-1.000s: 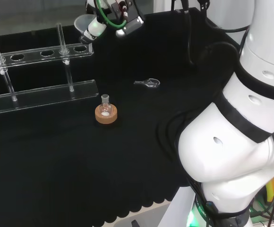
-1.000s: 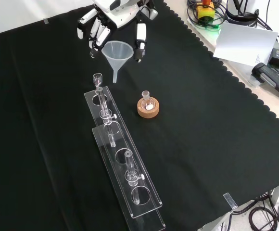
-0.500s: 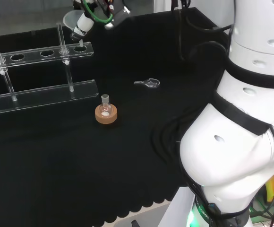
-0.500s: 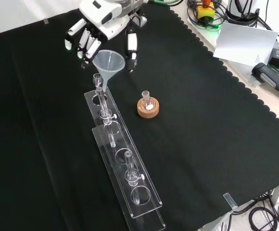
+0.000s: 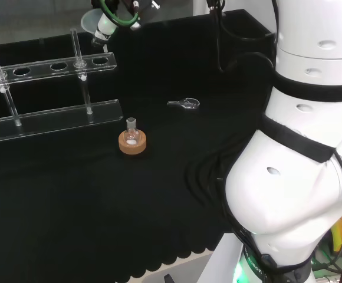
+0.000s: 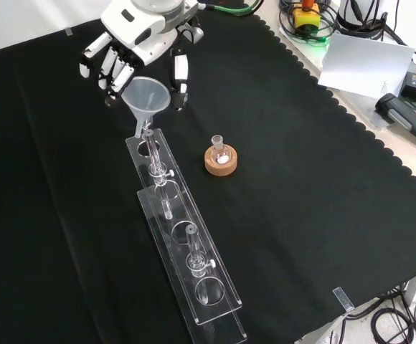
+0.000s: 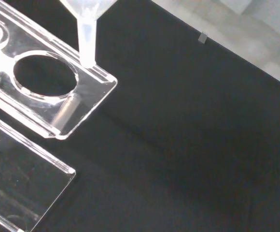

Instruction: Put the funnel back on the funnel stand.

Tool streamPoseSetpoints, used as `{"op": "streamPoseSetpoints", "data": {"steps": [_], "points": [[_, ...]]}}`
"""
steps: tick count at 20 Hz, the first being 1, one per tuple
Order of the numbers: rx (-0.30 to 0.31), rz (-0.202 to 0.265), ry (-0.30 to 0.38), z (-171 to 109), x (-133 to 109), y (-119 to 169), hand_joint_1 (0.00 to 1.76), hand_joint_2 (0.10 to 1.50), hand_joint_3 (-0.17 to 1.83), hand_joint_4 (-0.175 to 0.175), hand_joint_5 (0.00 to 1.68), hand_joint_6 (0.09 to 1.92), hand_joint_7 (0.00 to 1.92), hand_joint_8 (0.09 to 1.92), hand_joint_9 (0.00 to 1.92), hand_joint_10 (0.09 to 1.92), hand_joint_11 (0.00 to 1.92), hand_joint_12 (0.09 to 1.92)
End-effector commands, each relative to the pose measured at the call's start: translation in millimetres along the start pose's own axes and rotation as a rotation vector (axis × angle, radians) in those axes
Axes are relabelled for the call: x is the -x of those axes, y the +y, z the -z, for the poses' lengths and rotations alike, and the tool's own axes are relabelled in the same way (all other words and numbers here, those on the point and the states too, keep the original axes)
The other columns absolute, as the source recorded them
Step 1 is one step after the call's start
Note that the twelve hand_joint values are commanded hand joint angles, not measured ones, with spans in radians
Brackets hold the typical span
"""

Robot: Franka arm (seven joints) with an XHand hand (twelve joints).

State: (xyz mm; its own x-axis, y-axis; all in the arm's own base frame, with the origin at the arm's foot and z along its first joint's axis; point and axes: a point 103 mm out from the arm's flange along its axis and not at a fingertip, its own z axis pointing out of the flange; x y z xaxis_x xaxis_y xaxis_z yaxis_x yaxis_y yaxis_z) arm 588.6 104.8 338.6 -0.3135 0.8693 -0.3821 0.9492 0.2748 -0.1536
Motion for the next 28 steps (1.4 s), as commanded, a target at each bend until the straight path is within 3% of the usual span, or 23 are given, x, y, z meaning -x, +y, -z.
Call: {"op": "streamPoseSetpoints", "data": {"steps": [1, 6, 11, 19, 28], "points": [[-0.004, -0.007, 0.023, -8.1, 19.2, 0.7, 0.66, 0.64, 0.38, 0.042, 0.74, 0.42, 1.14, 0.20, 0.89, 0.26, 0.00, 1.20], [-0.021, -0.009, 0.039, -3.5, -1.9, 1.4, 0.66, 0.64, 0.38, 0.042, 0.74, 0.42, 1.15, 0.20, 0.89, 0.26, 0.00, 1.21], [-0.035, 0.024, 0.052, 1.0, -23.4, 1.8, 0.66, 0.64, 0.39, 0.043, 0.74, 0.42, 1.15, 0.20, 0.89, 0.26, 0.00, 1.21], [-0.051, 0.047, 0.047, -1.2, -34.1, 3.6, 0.66, 0.64, 0.40, 0.043, 0.74, 0.43, 1.15, 0.20, 0.89, 0.26, 0.00, 1.21], [-0.084, 0.043, 0.057, -21.1, -26.2, 8.0, 0.66, 0.63, 0.41, 0.043, 0.74, 0.44, 1.15, 0.20, 0.89, 0.26, 0.00, 1.21]]}}
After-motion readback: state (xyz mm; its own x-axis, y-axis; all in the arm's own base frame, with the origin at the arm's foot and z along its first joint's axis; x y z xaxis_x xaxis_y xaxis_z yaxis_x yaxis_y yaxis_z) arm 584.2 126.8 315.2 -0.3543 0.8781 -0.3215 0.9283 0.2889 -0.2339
